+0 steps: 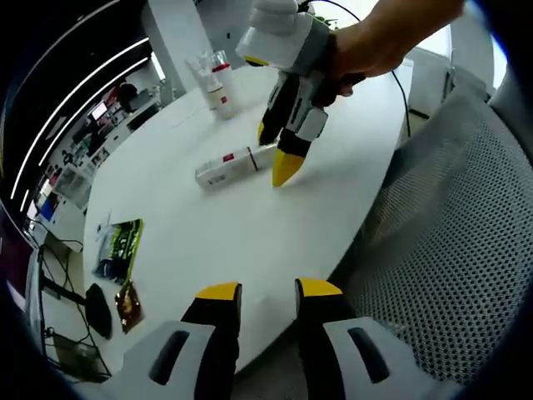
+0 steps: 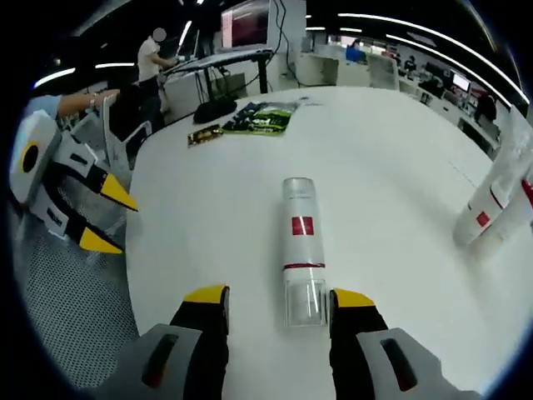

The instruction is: Arrange the skincare products in the storage area until every visible bottle or jar stands upright without overlapping.

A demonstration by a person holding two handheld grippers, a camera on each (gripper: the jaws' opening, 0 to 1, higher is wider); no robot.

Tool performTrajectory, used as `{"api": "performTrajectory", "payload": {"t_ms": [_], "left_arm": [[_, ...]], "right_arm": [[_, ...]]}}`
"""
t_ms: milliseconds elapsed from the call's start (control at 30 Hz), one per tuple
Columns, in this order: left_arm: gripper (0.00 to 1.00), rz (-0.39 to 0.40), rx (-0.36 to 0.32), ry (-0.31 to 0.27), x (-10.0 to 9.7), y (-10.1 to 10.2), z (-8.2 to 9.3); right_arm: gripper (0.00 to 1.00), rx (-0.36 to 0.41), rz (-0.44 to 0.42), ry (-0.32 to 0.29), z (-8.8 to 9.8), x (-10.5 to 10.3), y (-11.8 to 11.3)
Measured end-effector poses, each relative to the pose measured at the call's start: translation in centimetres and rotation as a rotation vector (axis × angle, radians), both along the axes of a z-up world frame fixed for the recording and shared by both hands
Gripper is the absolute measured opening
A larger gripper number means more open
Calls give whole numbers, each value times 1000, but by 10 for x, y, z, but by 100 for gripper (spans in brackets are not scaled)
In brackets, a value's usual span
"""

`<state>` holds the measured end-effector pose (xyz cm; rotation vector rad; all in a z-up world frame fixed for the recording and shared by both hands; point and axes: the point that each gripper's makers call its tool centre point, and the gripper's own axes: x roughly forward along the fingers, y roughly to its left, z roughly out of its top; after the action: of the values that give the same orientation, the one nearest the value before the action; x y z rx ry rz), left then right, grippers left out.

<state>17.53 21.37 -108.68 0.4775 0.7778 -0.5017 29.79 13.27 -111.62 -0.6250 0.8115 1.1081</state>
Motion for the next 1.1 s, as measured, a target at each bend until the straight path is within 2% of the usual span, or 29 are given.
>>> {"api": "performTrajectory", "payload": {"t_ms": [67,133,167,233,400,533,700,867,967,1100], "left_arm": [[22,-11,1,2,-1,-1,0],[22,-17,3,7,-2,-2,-1],[22,-18,3,12,-2,-2,-2],[22,-18,0,14,-2,-2,-1],[23,-20,-40,-12,-1,-5,7],[23,-24,-40,-18,0,-6,8],[24,-17,-54,-28,1,-6,10],[24,-17,-65,-39,3,-6,14],[24,4,-98,-55,6,-5,19],[24,28,-139,-76,9,-4,26]], "right_arm": [[31,9,-5,16,1,-6,5],[17,-30,18,-42,3,-6,0],[16,-39,28,-35,2,-9,0],[15,-19,-25,-32,1,-9,1],[13,-22,-30,-31,6,-18,-2],[12,-23,-39,-37,7,-23,-9],[12,31,-73,-9,14,-29,-10],[11,41,-78,-36,22,-32,-21],[11,36,-65,-49,30,-36,-26],[11,20,-21,-99,39,-37,-30]]}}
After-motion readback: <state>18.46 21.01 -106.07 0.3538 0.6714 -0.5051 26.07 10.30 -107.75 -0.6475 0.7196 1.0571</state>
